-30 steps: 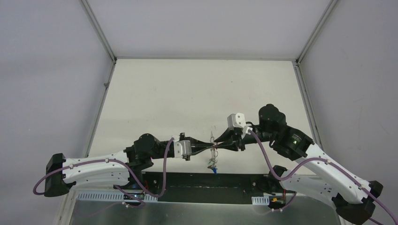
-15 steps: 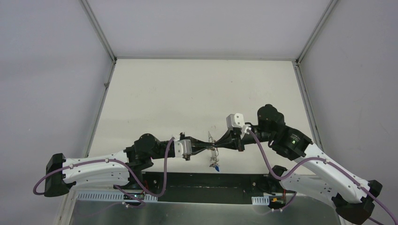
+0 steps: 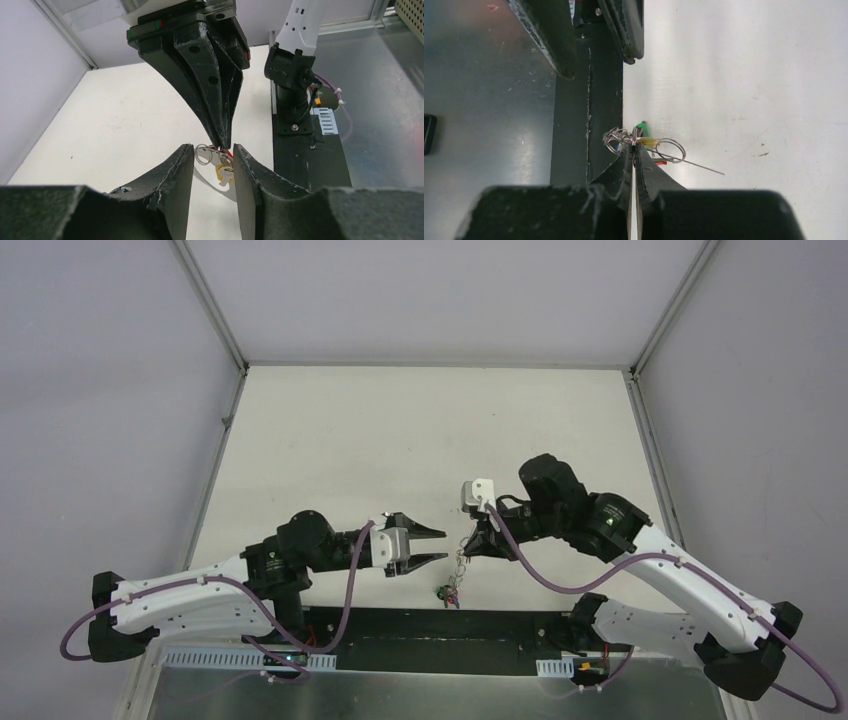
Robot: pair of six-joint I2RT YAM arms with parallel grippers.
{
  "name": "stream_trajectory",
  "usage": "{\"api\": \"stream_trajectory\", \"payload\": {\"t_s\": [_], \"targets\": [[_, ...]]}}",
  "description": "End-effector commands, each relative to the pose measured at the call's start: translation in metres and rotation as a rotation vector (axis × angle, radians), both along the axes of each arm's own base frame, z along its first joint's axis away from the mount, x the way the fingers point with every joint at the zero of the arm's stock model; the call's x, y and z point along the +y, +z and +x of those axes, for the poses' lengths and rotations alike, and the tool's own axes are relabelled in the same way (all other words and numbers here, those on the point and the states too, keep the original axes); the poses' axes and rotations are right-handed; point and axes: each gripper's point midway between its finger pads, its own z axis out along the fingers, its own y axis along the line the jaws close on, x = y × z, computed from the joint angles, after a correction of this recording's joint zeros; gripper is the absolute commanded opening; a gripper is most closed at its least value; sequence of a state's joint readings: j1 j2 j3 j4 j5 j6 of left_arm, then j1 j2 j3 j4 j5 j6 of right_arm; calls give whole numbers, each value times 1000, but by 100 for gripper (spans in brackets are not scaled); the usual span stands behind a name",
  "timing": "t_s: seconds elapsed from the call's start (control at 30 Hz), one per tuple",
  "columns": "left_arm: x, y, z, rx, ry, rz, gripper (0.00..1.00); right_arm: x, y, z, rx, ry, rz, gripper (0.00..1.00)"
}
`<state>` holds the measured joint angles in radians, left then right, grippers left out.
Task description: Put the keys on the keyring
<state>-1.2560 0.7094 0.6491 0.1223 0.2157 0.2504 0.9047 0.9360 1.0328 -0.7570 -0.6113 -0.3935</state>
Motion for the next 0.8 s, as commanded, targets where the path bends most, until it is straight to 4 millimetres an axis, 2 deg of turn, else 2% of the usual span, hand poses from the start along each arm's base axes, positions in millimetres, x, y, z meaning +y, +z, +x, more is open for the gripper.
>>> {"api": "stream_trajectory", "payload": {"t_s": [0.0, 0.3, 0.4, 0.63, 0.77], "targets": [[-7, -17, 3, 36, 6, 136, 36, -5, 7, -6, 15, 40, -43, 0], [-39, -49, 2, 86, -55, 287, 37, 3, 6, -17, 151, 87, -80, 0], [-46, -54, 1, 88, -78, 314, 33, 3, 6, -16, 152, 86, -79, 0], [-53, -59, -5, 91, -125, 335, 8, 2, 5, -15, 151, 81, -78, 0], [-54, -59, -6, 99, -128, 336, 0, 2, 3, -13, 146, 70, -81, 0]]}}
